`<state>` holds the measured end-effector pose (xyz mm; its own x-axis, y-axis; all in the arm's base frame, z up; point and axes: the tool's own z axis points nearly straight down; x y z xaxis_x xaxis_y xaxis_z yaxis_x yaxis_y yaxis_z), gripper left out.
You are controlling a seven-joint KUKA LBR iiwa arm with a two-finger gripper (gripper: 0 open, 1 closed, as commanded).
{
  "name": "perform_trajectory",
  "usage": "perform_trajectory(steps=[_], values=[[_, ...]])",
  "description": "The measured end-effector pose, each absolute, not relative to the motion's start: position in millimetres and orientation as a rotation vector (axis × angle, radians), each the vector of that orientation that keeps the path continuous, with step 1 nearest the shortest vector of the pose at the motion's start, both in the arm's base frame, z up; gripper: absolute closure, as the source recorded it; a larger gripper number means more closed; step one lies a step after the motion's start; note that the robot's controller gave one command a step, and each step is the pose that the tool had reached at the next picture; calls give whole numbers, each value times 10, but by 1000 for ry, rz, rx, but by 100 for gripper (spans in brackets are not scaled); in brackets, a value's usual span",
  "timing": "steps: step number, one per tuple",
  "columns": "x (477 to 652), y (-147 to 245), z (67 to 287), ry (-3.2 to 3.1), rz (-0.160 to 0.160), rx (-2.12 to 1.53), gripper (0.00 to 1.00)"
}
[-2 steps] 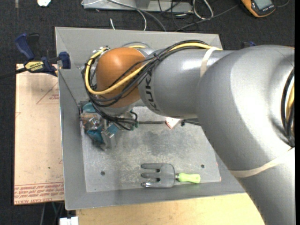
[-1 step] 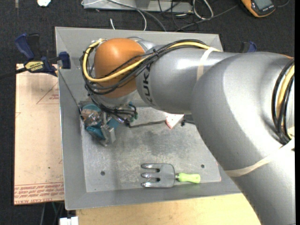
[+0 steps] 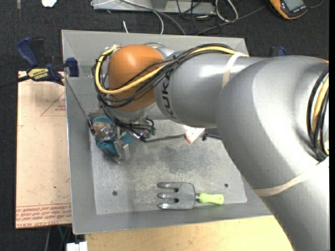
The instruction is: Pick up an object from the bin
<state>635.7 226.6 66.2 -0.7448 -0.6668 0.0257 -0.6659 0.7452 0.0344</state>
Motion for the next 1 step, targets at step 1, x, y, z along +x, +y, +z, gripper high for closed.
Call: perform_trajectory(steps=[1], values=[[6445, 2149, 1345, -2902, -37, 1062, 100]])
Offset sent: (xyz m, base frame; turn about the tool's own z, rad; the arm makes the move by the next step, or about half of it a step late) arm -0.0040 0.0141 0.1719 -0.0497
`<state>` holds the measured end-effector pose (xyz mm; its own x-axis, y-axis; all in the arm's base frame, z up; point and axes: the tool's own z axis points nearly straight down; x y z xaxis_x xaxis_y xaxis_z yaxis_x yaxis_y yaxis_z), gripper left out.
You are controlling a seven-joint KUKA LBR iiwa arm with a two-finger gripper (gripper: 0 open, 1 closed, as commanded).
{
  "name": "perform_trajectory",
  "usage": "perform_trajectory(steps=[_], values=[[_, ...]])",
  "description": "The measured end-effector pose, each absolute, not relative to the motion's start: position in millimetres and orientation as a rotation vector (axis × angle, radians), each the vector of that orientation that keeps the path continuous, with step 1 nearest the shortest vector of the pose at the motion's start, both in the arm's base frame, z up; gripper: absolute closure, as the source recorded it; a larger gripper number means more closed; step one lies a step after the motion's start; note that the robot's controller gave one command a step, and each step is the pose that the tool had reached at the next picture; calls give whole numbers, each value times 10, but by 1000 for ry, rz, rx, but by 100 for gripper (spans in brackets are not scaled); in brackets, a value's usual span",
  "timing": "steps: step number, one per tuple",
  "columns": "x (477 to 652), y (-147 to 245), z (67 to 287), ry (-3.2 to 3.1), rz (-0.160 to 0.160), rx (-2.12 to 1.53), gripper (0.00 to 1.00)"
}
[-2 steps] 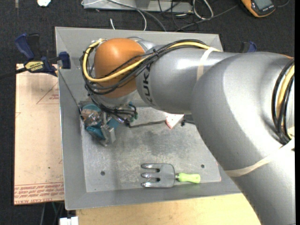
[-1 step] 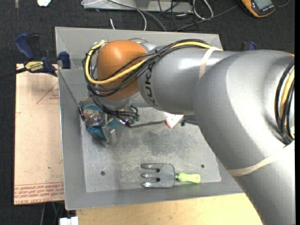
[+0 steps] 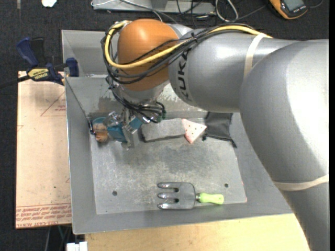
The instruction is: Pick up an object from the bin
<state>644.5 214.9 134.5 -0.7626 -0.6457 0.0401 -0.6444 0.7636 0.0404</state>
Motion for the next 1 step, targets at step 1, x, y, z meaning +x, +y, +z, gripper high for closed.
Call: perform_trajectory(steps=[1], values=[[6361, 2302, 2033, -2875, -40, 1126, 100]])
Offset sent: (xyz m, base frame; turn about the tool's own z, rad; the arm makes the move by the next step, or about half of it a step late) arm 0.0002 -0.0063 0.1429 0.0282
